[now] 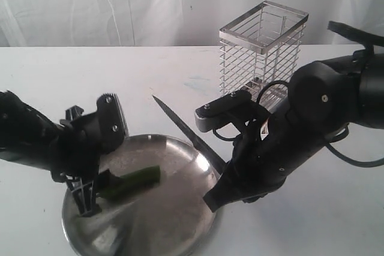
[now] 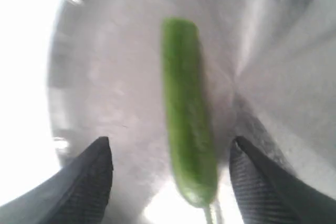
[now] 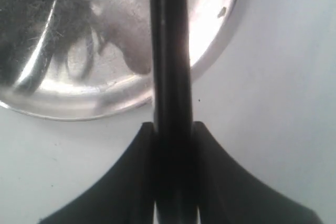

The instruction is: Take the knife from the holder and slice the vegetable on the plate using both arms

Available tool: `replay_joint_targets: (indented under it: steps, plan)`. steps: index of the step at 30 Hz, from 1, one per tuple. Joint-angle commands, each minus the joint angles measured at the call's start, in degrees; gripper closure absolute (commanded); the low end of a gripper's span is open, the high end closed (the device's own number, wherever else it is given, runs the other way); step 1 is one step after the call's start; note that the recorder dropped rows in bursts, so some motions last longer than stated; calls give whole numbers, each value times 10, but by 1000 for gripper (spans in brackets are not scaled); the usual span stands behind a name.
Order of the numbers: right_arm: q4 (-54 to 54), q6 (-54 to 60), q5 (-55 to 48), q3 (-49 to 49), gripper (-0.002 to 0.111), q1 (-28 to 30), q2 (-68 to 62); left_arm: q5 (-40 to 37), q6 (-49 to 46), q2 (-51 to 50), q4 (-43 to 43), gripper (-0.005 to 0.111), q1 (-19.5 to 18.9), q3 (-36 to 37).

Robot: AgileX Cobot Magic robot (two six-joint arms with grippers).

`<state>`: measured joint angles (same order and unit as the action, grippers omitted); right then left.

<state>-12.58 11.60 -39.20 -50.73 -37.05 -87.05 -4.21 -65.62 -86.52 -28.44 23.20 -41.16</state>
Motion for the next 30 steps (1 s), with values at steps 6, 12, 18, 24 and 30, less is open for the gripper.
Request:
replay_joint_targets:
  steps: [6, 12, 18, 24, 30]
  plan:
    - [-16, -15, -134, -49, 108, -16, -6, 89, 71, 140, -25, 106, -2, 4]
    - [-74, -78, -114, -93, 108, -63, -76, 177, 174, 122, -81, 107, -2, 4]
    - [-82, -178, -37, -90, 108, -94, -112, 153, 270, 36, -36, 107, -2, 4]
    - [-82, -224, -21, -90, 108, -121, -117, 150, 393, 29, 36, 107, -2, 4]
    - [-37, -268, -23, -90, 108, -137, -122, 151, 558, 12, 209, 107, -5, 4]
